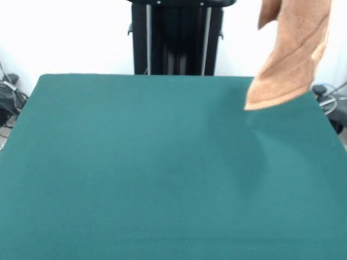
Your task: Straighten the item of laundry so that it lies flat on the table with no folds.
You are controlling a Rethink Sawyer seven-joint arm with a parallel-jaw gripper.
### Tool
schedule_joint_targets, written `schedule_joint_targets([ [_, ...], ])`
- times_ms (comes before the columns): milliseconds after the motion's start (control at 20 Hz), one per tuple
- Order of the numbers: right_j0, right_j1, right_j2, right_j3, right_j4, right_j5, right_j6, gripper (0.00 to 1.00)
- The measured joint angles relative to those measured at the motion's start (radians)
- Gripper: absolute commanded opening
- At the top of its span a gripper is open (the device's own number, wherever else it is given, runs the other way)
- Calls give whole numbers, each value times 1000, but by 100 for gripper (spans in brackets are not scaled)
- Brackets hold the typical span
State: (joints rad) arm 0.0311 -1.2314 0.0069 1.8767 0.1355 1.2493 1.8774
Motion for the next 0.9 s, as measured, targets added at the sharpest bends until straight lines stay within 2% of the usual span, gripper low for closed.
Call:
schedule_joint_targets([
  [450,-63,38,3,0,0,-25,0,0],
  [900,-187,96,33,-1,-18,-76,-1,0],
])
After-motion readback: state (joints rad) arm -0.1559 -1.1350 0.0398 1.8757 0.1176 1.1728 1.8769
